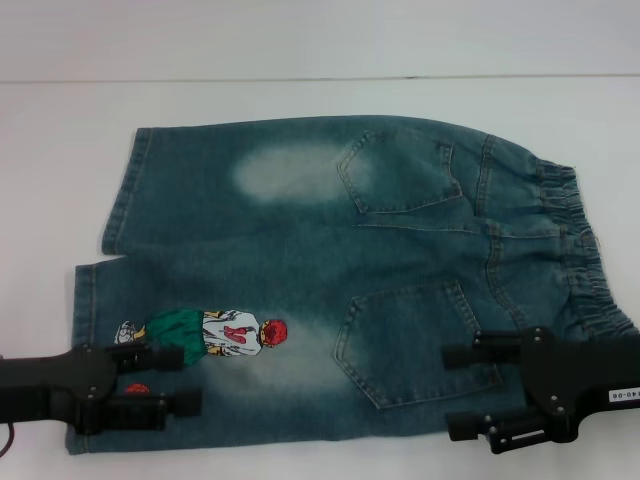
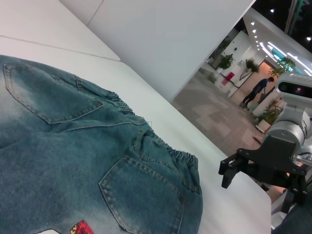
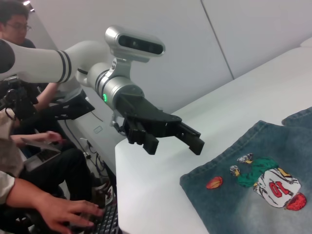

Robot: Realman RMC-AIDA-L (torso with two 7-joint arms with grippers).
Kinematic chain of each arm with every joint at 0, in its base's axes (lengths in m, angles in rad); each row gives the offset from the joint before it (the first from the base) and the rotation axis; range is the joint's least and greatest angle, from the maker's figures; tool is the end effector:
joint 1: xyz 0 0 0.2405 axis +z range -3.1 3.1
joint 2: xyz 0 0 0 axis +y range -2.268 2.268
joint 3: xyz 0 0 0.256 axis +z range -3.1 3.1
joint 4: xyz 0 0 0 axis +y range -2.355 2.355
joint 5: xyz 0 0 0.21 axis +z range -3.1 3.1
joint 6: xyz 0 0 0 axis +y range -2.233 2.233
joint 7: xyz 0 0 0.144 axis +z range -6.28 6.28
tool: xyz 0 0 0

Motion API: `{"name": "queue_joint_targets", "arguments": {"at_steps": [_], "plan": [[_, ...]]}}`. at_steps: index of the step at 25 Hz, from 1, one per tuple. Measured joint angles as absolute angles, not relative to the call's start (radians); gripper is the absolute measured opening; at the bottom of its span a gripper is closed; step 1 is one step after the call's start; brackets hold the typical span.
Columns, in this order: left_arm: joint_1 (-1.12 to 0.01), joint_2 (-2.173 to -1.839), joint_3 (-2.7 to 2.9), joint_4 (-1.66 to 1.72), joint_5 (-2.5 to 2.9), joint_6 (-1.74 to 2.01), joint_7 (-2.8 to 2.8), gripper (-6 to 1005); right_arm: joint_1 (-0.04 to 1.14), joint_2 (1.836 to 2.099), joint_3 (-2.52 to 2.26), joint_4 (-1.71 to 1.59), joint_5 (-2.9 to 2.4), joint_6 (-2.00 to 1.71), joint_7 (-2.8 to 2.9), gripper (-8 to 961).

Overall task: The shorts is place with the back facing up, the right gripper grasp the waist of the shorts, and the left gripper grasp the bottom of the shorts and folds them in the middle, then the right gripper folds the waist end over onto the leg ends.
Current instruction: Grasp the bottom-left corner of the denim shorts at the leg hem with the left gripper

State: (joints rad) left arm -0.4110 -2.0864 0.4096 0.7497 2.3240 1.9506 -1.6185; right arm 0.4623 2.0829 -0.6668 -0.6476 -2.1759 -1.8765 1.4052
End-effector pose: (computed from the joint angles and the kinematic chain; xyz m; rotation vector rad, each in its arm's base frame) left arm -0.3021 0.2466 0.0250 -2.8102 -1.1846 -0.7463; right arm 0.2726 0.2614 -0.0079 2.8832 -0.7274 -0.7190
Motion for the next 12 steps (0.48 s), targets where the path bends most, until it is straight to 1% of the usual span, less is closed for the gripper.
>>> {"name": "queue_joint_targets", "arguments": {"at_steps": [12], "plan": [[-0.406,-2.087,0.403,0.749,2.324,1.951,-1.628,888,0.460,2.083,-0.666,-0.635,-2.174,-1.854,1.402,915]]}}
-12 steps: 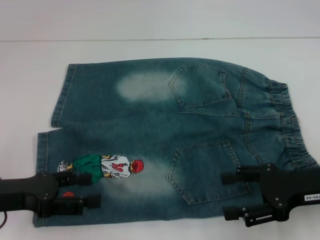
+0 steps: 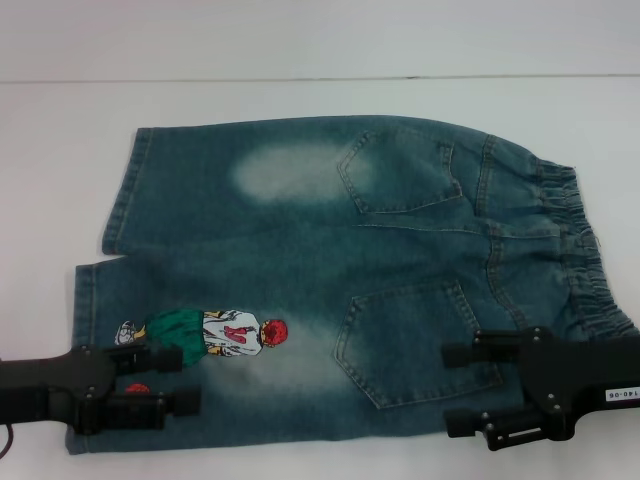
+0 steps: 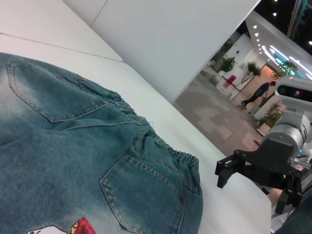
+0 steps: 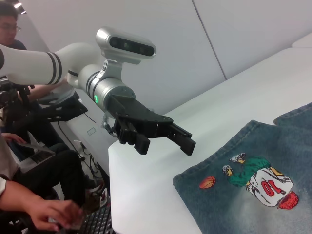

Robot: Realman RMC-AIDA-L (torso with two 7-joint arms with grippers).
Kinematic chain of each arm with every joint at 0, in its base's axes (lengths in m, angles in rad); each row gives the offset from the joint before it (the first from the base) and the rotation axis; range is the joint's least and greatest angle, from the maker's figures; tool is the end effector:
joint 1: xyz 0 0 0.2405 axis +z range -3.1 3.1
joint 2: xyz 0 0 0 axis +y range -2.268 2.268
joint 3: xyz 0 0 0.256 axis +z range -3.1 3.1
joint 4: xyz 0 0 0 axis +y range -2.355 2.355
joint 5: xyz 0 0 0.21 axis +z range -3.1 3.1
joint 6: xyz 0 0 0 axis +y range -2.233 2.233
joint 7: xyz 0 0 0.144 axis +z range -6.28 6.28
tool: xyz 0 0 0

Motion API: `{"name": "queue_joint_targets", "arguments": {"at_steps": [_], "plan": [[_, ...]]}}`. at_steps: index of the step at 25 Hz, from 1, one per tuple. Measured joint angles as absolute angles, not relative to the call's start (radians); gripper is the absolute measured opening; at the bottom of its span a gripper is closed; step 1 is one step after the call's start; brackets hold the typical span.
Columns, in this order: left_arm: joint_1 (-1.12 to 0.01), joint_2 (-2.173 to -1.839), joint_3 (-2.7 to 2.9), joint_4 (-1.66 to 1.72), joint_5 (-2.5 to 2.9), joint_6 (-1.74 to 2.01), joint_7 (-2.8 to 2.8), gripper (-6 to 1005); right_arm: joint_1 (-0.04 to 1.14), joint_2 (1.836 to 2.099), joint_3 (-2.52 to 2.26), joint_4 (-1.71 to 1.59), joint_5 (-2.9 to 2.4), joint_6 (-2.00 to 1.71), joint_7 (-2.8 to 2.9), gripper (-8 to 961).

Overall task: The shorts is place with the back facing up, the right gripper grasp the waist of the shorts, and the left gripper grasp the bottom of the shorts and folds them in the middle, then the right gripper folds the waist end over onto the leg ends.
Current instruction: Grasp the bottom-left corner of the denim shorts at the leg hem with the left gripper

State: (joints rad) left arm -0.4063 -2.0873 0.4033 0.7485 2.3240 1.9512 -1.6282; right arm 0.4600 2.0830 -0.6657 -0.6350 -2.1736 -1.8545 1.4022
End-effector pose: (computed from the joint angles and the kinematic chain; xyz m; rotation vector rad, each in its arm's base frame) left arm -0.3033 0.2451 0.0250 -2.7970 -1.2076 -0.7542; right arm 0.2750 0.2621 -0.0103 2.8930 -0.7493 -0.7213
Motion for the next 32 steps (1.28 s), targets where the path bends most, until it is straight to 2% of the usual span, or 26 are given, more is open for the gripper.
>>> {"name": "queue_joint_targets", "arguments": {"at_steps": [10,16,25,32], "plan": [[-0.407,-2.082,0.400,0.796,2.334,1.952,-1.838,887,0.452,2.083,-0.659,-0.635,-2.173,-1.855,1.402,915],[-0.389,-2.060,0.395,0.919,2.400,1.950,-2.172,888,0.447,2.083,-0.632,-0.635,-2.173,-1.871,1.401,915],[-0.414,-2.033,0.366,0.967,2.581,1.941,-2.313,888,0.439,2.083,-0.625,-0.635,-2.174,-1.874,1.352,915],[-0.429,-2.028,0.363,0.957,2.616,1.920,-2.343,888,0.437,2.080,-0.624,-0.635,-2.174,-1.869,1.351,915]]}}
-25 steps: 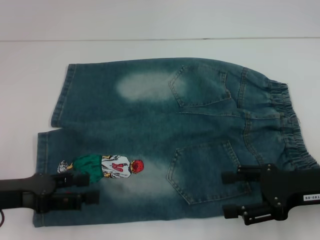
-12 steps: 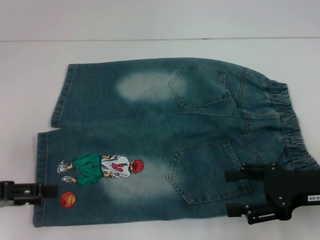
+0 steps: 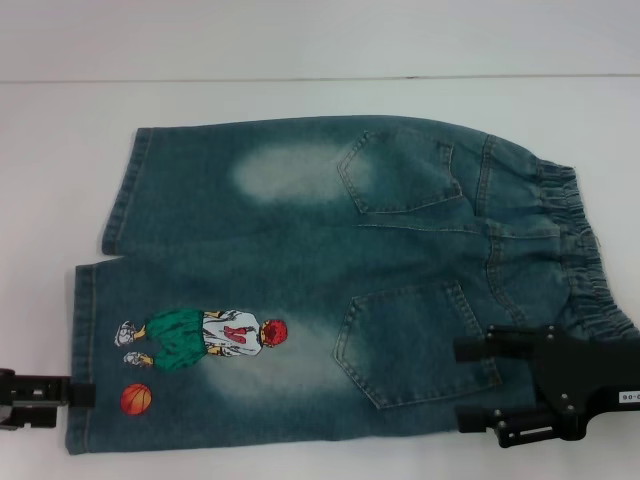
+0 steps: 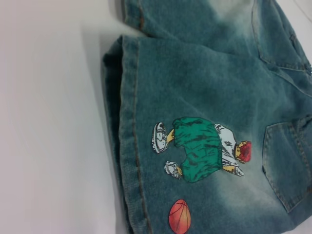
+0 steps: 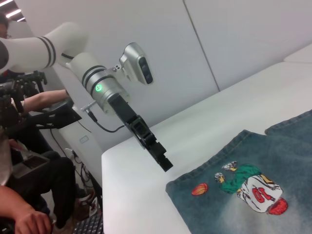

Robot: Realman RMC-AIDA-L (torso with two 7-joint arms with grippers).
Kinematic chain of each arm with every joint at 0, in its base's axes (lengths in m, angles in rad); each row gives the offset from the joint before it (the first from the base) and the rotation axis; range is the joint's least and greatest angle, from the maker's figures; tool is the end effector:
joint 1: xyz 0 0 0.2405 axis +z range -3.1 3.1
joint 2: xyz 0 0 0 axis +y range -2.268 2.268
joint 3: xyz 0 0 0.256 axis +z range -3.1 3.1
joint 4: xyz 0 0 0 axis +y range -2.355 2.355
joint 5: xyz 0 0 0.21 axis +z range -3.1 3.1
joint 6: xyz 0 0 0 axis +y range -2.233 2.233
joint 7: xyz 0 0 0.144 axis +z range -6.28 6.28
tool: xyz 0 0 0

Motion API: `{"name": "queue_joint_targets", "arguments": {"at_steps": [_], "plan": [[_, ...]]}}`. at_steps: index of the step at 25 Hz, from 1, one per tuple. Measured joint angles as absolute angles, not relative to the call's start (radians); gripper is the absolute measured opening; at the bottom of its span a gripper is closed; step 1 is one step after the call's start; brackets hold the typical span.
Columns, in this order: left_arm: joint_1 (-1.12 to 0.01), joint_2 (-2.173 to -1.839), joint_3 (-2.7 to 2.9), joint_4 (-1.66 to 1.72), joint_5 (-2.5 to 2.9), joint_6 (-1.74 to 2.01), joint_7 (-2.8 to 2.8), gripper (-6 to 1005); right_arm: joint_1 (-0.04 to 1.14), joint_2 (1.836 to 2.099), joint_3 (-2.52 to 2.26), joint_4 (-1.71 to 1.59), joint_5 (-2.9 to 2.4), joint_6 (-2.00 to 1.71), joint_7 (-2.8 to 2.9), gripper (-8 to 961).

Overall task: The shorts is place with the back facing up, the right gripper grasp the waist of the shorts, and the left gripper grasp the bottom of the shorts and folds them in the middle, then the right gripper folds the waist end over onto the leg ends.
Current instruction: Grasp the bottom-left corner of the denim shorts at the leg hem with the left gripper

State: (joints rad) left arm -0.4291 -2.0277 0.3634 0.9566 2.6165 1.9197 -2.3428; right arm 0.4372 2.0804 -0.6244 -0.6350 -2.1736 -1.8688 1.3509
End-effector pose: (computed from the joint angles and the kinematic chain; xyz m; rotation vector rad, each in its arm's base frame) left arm -0.3411 0.2508 0.0764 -2.1962 -2.0923 -0.2265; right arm 0.2817 0.2568 -0.0047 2.9259 -0.7279 -0.7748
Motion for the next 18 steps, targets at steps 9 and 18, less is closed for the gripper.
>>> {"name": "queue_joint_targets", "arguments": {"at_steps": [9,18], "plan": [[-0.431,-2.027,0.368,0.930,2.646,1.885,-2.350,888,0.440,2.078,-0.621,-0.636,-2.174,-1.850,1.351,915],[-0.438,-2.029,0.368,0.886,2.669,1.858,-2.348,887,0.444,2.081,-0.632,-0.635,-2.179,-1.828,1.351,916]]}}
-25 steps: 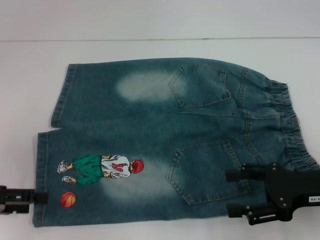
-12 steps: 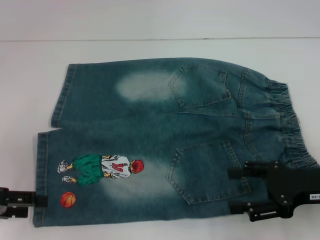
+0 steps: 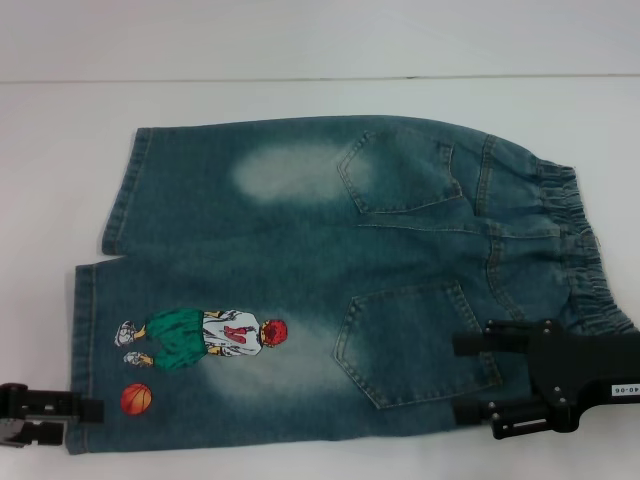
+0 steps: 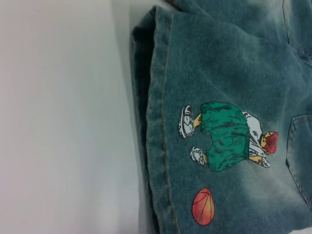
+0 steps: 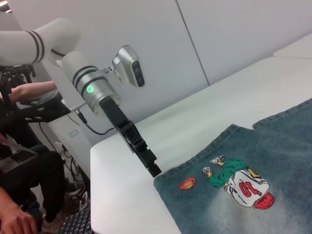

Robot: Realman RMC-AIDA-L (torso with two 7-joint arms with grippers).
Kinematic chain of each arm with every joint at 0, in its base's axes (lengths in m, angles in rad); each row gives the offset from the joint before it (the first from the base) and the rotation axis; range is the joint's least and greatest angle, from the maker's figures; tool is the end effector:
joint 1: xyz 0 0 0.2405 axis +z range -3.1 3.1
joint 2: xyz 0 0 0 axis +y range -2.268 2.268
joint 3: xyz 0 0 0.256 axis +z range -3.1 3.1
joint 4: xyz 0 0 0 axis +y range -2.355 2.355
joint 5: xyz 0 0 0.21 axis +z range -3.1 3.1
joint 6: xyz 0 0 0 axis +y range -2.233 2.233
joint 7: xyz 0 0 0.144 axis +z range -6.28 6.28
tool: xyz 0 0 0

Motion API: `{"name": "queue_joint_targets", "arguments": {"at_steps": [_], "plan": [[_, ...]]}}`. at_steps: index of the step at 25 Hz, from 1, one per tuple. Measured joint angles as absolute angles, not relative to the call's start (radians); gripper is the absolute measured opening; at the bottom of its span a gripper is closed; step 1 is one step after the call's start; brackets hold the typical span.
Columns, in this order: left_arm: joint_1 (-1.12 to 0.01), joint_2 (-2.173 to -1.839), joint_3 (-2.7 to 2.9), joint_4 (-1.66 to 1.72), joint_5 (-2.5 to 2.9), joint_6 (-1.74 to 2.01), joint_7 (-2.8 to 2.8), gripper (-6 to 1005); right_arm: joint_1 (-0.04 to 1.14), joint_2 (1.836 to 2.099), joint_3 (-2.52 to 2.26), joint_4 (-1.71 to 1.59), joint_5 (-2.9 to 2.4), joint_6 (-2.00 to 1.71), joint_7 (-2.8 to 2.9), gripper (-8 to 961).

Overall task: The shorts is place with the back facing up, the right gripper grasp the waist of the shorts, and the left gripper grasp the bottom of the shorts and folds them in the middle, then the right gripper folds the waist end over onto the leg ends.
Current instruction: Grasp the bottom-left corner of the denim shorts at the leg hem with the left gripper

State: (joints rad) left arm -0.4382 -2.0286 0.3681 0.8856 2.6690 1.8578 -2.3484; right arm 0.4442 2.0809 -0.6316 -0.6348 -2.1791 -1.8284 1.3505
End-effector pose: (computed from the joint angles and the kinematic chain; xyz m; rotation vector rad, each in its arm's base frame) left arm -0.3501 0.2500 0.0622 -2.1564 -2.1488 -0.1666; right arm 0.2835 0.2623 -0.0073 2.9588 -0.7366 -0.7407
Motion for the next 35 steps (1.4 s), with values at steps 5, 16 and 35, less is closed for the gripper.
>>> {"name": "queue_joint_targets", "arguments": {"at_steps": [5,16,35], "plan": [[-0.442,-2.028,0.379,0.871,2.670,1.851,-2.346,887,0.445,2.081,-0.632,-0.635,-2.180,-1.827,1.350,916],[-0.442,-2.025,0.385,0.874,2.672,1.850,-2.351,887,0.443,2.083,-0.632,-0.635,-2.180,-1.827,1.350,916],[-0.447,-2.028,0.394,0.869,2.694,1.826,-2.355,862,0.442,2.083,-0.634,-0.627,-2.180,-1.827,1.335,916]]}}
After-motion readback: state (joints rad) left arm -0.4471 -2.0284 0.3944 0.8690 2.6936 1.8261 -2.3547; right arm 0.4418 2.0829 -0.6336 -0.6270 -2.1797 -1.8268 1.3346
